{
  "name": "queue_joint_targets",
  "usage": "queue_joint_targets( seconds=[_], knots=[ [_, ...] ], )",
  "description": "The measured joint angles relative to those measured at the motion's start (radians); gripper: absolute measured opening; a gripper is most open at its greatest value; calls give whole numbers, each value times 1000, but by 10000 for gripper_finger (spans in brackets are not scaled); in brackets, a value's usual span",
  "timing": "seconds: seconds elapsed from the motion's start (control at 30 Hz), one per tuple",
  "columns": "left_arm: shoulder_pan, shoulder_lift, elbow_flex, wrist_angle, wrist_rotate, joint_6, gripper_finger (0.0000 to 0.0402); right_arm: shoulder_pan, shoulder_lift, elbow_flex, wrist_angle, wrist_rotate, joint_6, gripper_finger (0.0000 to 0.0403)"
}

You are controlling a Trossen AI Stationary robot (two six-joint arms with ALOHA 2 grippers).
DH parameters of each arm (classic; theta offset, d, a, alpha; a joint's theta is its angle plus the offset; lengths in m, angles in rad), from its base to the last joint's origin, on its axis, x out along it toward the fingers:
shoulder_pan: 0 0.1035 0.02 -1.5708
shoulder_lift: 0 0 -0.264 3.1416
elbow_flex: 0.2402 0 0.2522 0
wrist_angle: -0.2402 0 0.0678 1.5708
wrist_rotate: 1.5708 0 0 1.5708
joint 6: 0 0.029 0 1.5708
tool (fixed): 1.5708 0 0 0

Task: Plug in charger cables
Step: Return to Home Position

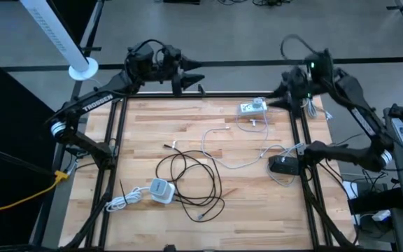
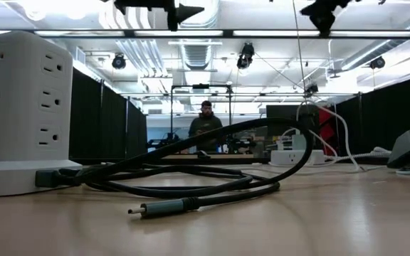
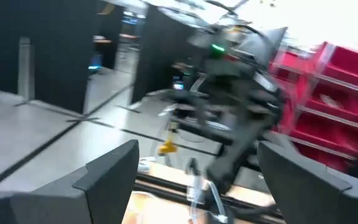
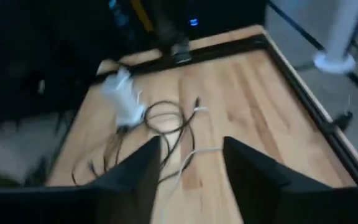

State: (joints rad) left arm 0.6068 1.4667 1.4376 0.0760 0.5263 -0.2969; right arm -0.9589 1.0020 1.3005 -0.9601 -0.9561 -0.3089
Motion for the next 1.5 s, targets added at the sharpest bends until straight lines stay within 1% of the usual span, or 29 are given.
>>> queue_joint_targets(
  seconds=[0.03, 0.1, 0.17, 0.2, 0.23, 0.27, 0.3, 0.37, 0.4, 0.43, 0.5, 0.57, 0.67, 0.77, 0.83, 0.9, 1.0, 1.07, 1.17, 1.23, 1.33, 1.43, 1.5],
  knots=[
    [-1, 6, 0, -1, -24, 6, 313, 7, -28, -35, -8, -7, -68, 141],
    [0, 15, 0, -6, -39, 56, 304, 19, -80, -86, -69, -8, -205, 99],
    [-9, 16, 0, -27, -65, 70, 277, 31, -128, -117, -138, -14, -314, 52],
    [-20, 15, 0, -47, -90, 53, 254, 38, -150, -134, -160, -21, -339, 27],
    [-34, 14, 0, -75, -109, 31, 225, 44, -175, -151, -162, -37, -343, 14],
    [-53, 14, -8, -89, -121, 19, 189, 45, -203, -171, -151, -67, -343, 9],
    [-76, 14, -24, -94, -125, 20, 147, 45, -231, -194, -137, -92, -336, 9],
    [-120, 15, -69, -71, -126, 54, 54, 46, -297, -251, -79, -106, -280, 4],
    [-137, 15, -92, -45, -129, 66, 27, 45, -329, -285, -27, -105, -236, 2],
    [-151, 14, -117, -12, -144, 78, 18, 45, -362, -322, 40, -102, -184, 1],
    [-172, -3, -184, 66, -196, 97, 11, 45, -426, -404, 212, -93, -35, 1],
    [-183, -32, -267, 170, -207, 102, 3, 45, -494, -495, 438, -82, 150, 1],
    [-197, -104, -423, 338, -202, 85, 1, 56, -598, -625, 750, 13, 409, 0],
    [-196, -212, -601, 495, -196, 88, 0, 78, -723, -728, 954, 135, 512, 0],
    [-194, -284, -712, 544, -205, 114, 0, 99, -801, -784, 1052, 199, 574, 0],
    [-193, -348, -806, 541, -222, 130, 0, 125, -866, -833, 1097, 248, 641, 0],
    [-193, -417, -911, 535, -254, 117, 0, 170, -940, -896, 1076, 294, 706, 0],
    [-192, -450, -953, 535, -262, 74, 0, 206, -973, -927, 1089, 332, 726, 0],
    [-194, -490, -984, 536, -255, 0, 0, 275, -979, -985, 1136, 385, 757, 0],
    [-193, -515, -999, 539, -256, -11, 0, 332, -978, -1027, 1182, 411, 745, 0],
    [-196, -559, -1035, 543, -256, 54, 0, 422, -983, -1081, 1222, 462, 674, 0],
    [-197, -600, -1093, 543, -251, 80, 0, 507, -981, -1132, 1241, 487, 624, 0],
    [-200, -623, -1136, 577, -245, 76, 0, 556, -982, -1149, 1260, 504, 600, 0]
  ],
)
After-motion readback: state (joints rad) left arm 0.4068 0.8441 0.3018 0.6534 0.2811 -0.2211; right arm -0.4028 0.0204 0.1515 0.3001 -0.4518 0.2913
